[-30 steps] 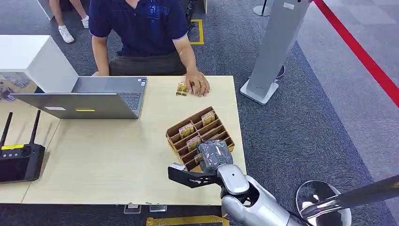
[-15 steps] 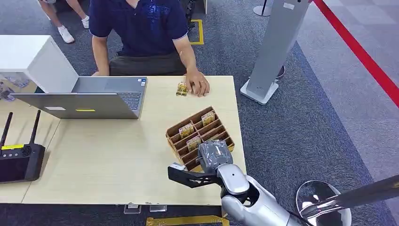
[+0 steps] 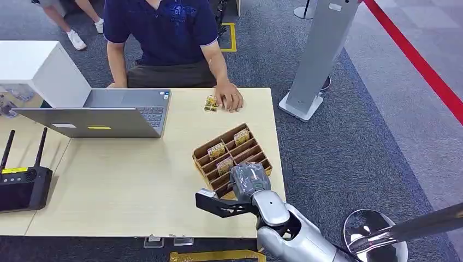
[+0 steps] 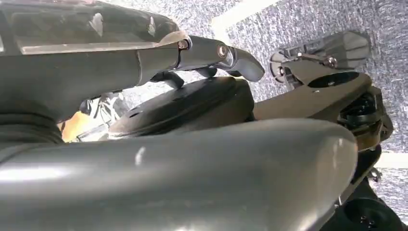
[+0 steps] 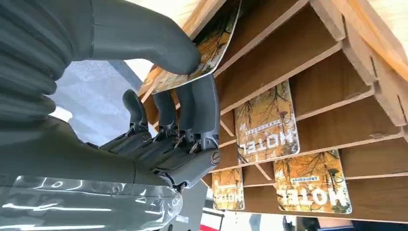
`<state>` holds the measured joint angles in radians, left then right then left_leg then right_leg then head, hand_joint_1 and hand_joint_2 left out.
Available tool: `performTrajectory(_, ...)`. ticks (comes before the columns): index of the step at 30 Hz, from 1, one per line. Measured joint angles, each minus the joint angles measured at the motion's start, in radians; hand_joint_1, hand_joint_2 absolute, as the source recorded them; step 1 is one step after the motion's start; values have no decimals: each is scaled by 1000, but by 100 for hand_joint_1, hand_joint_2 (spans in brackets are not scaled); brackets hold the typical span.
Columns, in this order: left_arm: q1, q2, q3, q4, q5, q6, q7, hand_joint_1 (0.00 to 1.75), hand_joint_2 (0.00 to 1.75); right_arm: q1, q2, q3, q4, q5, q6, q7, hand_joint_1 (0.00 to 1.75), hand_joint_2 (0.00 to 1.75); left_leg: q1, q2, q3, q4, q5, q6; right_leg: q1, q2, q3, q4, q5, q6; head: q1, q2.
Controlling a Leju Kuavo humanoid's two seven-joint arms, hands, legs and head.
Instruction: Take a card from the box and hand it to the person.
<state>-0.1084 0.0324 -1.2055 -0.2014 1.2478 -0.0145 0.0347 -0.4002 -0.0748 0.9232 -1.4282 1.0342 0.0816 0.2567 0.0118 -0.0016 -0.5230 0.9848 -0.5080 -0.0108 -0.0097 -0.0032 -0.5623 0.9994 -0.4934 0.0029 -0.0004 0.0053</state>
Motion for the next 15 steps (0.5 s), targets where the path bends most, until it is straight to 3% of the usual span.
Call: performTrajectory(15,1,0,0,0,4,1,-2,0,0,16,-15,-39,-67,4,-27,0,129,175,0,0,0,0,0,0,0,0,0,0,0,0,0,0)
